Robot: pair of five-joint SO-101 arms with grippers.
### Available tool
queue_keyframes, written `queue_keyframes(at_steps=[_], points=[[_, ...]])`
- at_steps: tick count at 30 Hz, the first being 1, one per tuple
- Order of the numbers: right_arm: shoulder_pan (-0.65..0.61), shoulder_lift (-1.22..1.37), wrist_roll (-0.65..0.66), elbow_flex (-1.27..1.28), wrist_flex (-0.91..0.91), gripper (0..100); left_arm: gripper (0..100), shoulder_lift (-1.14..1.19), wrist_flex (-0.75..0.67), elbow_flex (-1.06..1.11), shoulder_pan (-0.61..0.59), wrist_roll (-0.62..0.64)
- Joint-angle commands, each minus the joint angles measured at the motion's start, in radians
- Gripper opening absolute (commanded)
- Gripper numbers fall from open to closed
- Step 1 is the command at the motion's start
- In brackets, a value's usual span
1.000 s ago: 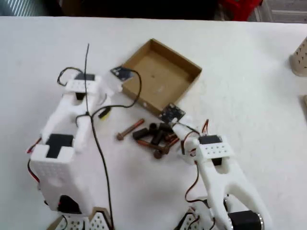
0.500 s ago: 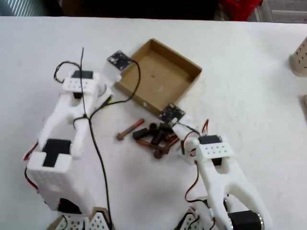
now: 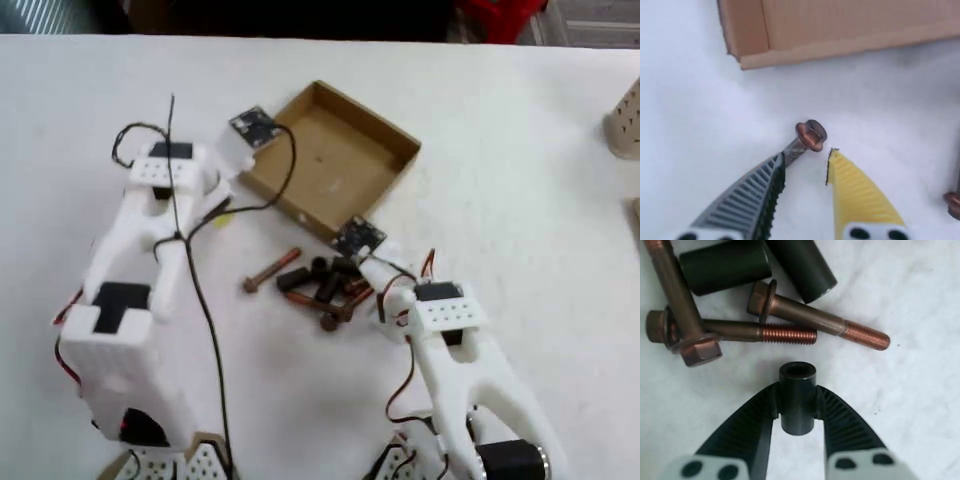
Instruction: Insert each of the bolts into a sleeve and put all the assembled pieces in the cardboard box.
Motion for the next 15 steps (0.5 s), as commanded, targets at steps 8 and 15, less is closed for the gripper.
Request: queue_keyframes(at_steps=[8, 15], points=[[-0.008, -0.021, 0.011, -0.025, -0.019, 1.8, 7, 0.3, 0.176, -0.391, -0.039, -0.066], [-0.008, -0.021, 0.011, -0.025, -0.019, 1.8, 2, 0.41, 0.37, -0.551, -0.005, -0.064]])
